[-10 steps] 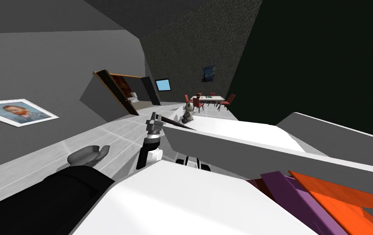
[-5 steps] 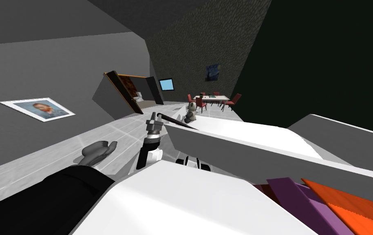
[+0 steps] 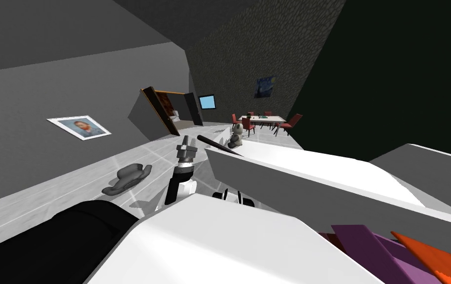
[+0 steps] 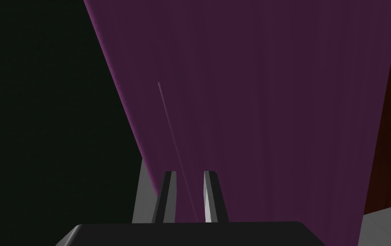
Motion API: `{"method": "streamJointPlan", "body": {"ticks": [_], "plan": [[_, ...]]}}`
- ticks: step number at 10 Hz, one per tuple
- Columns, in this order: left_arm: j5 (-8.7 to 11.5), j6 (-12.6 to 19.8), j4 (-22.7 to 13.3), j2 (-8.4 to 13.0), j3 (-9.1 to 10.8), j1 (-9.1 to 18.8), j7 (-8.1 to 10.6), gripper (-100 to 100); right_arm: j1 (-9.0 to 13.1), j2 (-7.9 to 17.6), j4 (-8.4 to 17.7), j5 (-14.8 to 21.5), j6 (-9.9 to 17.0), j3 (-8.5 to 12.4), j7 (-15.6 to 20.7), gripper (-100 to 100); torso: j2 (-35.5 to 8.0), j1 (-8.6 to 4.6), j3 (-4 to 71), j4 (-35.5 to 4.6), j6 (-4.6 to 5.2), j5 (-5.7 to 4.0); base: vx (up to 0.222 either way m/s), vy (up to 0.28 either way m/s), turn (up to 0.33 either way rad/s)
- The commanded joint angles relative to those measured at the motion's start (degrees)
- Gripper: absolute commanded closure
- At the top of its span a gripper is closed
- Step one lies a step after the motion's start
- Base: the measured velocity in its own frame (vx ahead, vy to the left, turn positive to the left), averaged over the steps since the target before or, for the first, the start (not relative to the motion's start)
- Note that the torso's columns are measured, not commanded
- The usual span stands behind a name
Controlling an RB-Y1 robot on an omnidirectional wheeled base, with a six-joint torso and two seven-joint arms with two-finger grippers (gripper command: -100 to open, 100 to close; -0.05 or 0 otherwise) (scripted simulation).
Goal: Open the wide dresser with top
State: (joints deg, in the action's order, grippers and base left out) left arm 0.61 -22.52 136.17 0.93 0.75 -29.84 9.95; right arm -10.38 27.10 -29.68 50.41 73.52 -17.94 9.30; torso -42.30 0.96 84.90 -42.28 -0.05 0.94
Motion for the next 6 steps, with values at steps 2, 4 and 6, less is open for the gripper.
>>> {"method": "streamJointPlan", "body": {"ticks": [2, 4, 6], "plan": [[0.00, 0.00, 0.00, 0.00, 0.00, -0.01, 0.00, 0, 0.35, -0.05, 0.83, -0.42, -0.03, 0.20, -0.07, 100, 0.05, -0.05, 0.00, 0.04, 0.09, -0.07, 0.007, 0.056, 0.002], [0.00, 0.00, 0.01, -0.01, -0.01, -0.01, 0.00, 0, 0.35, 0.26, 0.67, -0.43, 0.39, 0.32, 0.27, 100, 0.11, 0.06, -0.02, 0.06, 0.10, -0.20, 0.038, 0.176, -0.006], [0.00, 0.00, 0.01, -0.01, -0.01, -0.01, 0.00, 0, 0.34, 0.66, 0.46, -0.45, 0.97, 0.49, 0.72, 100, -0.02, 0.00, -0.01, 0.05, 0.16, -0.05, 0.055, 0.197, -0.011]]}}
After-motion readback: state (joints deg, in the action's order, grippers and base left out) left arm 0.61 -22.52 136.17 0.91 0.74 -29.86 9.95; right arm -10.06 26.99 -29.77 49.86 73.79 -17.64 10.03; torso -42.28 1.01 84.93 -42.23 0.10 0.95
